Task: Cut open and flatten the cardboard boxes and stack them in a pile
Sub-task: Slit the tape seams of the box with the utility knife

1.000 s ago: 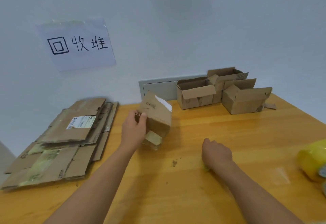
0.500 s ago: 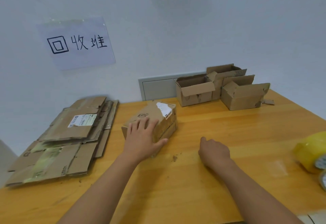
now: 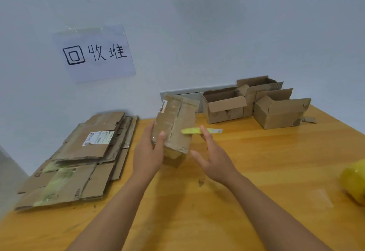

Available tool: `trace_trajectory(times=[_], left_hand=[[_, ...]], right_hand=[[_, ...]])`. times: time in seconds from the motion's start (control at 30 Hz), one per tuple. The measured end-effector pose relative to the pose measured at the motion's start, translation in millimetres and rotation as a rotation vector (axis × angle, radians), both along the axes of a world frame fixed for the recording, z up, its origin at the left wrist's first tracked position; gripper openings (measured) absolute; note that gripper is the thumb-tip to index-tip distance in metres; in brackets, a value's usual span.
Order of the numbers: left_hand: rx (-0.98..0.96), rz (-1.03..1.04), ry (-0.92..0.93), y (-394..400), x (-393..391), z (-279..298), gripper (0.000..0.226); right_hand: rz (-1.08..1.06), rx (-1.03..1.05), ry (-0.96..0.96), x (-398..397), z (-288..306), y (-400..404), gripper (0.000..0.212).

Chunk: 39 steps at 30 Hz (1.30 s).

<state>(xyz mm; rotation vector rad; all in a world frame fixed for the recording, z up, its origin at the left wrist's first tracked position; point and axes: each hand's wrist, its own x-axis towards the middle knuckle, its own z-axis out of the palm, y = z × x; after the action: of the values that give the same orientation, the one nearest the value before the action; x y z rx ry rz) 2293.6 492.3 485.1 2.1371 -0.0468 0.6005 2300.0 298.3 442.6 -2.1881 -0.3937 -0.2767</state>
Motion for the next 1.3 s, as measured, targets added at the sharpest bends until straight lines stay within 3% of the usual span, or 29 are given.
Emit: trace_trajectory(times=[0.13, 0.33, 0.5, 0.63, 0.8, 0.93, 1.07, 1.17, 1.3], left_hand=[[-0.292, -0.001, 0.049, -4, -8, -10, 0.05], [-0.344, -0.118, 0.101, -6, -11, -43, 0.079], [-0.332, -0.084, 0.173, -7, -7, -50, 0.105], [-0.268, -0.06, 0.1, 3, 15, -27, 0.097], [-0.067, -0.187, -0.052, 6, 48, -2, 0.078], [-0.156, -0.178, -0.006, 7, 64, -8, 0.064], [-0.19, -0.147, -0.057, 4, 64, -2, 0.068], [-0.221, -0.135, 0.0, 1, 58, -1, 0.074], [-0.332, -0.133, 0.05, -5, 49, -18, 0.081]], right_hand=[[0.126, 0.452, 0.162, -2, 12, 27, 0.076], [0.109, 0.482, 0.172, 1, 7, 24, 0.067], [0.041, 0.482, 0.133, 0, -5, 12, 0.062], [0.017, 0.513, 0.089, 0, -19, 2, 0.06], [-0.015, 0.377, -0.006, 2, -25, -4, 0.066], [-0.149, 0.283, -0.215, 15, -22, -9, 0.047], [-0.177, 0.311, -0.443, 19, -1, -8, 0.039], [-0.128, 0.37, -0.603, 13, 21, -1, 0.023], [-0.128, 0.59, -0.535, 6, 44, 19, 0.002]])
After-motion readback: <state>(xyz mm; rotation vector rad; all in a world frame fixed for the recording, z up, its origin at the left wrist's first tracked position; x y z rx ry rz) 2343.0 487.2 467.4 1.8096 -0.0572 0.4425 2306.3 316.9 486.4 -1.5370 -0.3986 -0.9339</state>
